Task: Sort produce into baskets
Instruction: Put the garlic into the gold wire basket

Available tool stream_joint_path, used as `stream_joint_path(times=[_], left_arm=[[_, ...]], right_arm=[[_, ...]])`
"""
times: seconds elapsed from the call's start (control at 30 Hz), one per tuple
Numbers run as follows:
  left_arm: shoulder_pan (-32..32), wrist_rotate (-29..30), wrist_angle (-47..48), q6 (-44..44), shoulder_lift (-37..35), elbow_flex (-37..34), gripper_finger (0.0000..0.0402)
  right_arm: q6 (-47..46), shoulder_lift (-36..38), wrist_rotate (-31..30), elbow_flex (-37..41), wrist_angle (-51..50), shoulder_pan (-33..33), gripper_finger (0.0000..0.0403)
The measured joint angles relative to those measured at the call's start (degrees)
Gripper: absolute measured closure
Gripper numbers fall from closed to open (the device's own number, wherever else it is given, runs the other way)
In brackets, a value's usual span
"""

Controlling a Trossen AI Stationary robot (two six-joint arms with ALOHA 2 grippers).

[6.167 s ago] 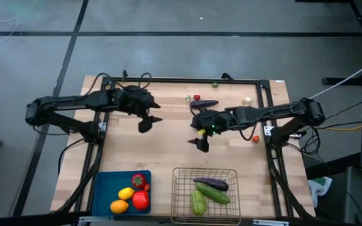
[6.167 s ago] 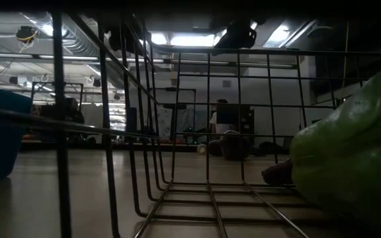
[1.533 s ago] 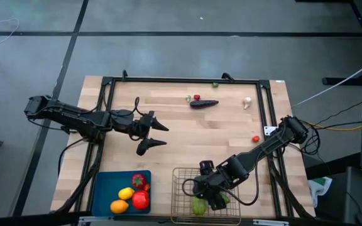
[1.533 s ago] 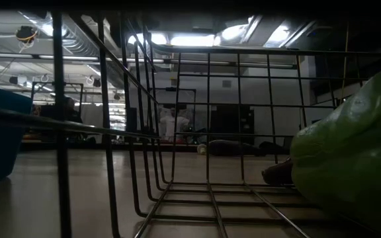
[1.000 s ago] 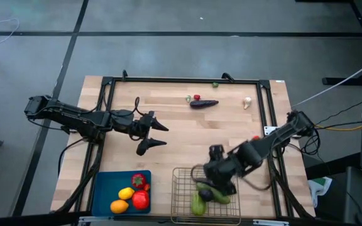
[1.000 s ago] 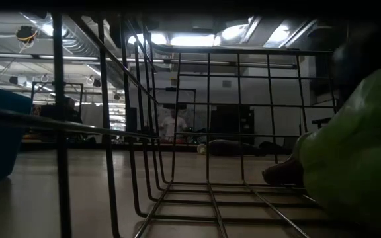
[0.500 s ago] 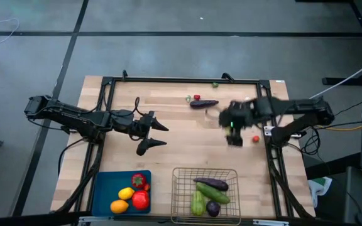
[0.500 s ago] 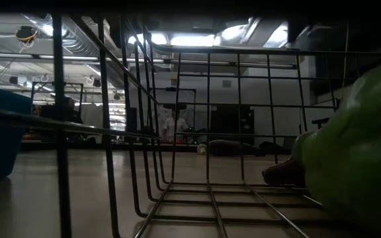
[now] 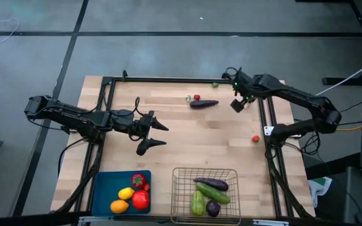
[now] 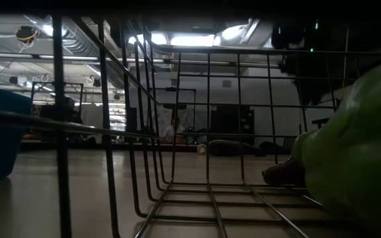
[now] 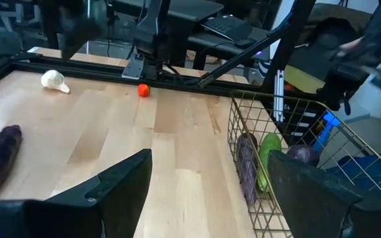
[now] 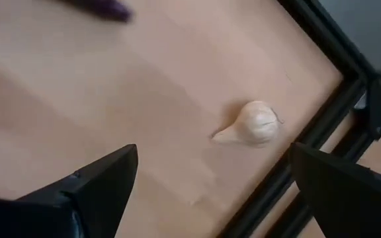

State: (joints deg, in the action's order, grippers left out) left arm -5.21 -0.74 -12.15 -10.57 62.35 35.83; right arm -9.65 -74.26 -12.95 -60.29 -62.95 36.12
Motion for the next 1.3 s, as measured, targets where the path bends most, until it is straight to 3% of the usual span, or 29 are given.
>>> stream_joint_path(times=[0.2,0.43,0.8,1.3], left_arm=[[0.0,0.0,0.0,0.1,0.0,0.0,0.0105],[0.0,0.0,0.0,0.4,0.0,0.0,0.0105],[0.0,0.2,0.0,0.2,0.0,0.0,0.0105],[0.0,0.4,0.0,1.0,0.0,0.0,0.0105]], right_arm=[[1.2,-0.2,-0.3,8.6,9.1,7.8,0.0013],[-0.1,-0.3,-5.3,15.3,15.5,14.0,0.0013],[-2.5,-4.5,-5.3,17.0,22.1,14.2,0.0017],[-3.6,-12.9,-7.9,17.0,24.4,14.2,0.0161]])
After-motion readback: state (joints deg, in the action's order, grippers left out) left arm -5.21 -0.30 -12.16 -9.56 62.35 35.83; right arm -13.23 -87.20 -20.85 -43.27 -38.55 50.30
